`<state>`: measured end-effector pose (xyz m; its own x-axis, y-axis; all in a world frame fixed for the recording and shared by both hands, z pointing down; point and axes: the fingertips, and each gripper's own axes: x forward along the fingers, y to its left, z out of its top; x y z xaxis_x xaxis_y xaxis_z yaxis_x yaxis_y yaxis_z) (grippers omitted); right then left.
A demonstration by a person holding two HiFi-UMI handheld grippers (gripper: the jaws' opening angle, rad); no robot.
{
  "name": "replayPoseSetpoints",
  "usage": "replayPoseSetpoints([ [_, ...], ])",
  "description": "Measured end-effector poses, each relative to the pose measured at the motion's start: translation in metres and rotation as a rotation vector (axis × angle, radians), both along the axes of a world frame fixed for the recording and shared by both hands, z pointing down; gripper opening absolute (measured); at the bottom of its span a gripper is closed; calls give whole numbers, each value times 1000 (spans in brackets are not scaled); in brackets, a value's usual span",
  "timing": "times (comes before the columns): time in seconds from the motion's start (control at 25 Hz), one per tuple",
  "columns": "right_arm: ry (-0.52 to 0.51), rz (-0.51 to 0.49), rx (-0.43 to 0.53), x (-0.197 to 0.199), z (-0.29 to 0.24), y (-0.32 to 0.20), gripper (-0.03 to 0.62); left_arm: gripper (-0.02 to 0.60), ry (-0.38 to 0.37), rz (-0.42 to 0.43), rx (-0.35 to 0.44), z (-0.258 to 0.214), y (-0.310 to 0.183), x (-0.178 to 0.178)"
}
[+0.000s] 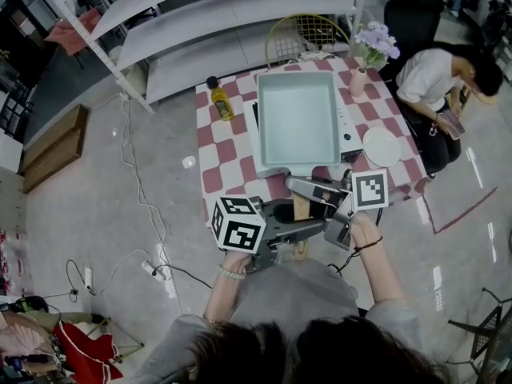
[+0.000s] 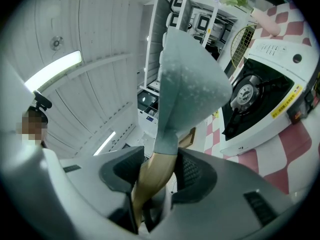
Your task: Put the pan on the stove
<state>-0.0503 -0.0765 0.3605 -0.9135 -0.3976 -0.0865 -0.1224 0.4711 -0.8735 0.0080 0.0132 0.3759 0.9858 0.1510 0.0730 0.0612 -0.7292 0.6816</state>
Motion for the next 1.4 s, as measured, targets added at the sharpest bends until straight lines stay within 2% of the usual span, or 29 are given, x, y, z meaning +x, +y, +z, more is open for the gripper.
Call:
replayPoseSetpoints([
  [0.56, -13, 7, -38, 9, 10, -30, 189, 172, -6, -2, -34, 7, -30, 8],
  [1.12, -22, -60, -105, 19, 20, -66, 189, 172, -11, -68, -96, 12, -69, 24],
  [1.4, -29, -103, -153, 27, 33, -85, 189, 172, -21, -107, -152, 21, -90, 36],
])
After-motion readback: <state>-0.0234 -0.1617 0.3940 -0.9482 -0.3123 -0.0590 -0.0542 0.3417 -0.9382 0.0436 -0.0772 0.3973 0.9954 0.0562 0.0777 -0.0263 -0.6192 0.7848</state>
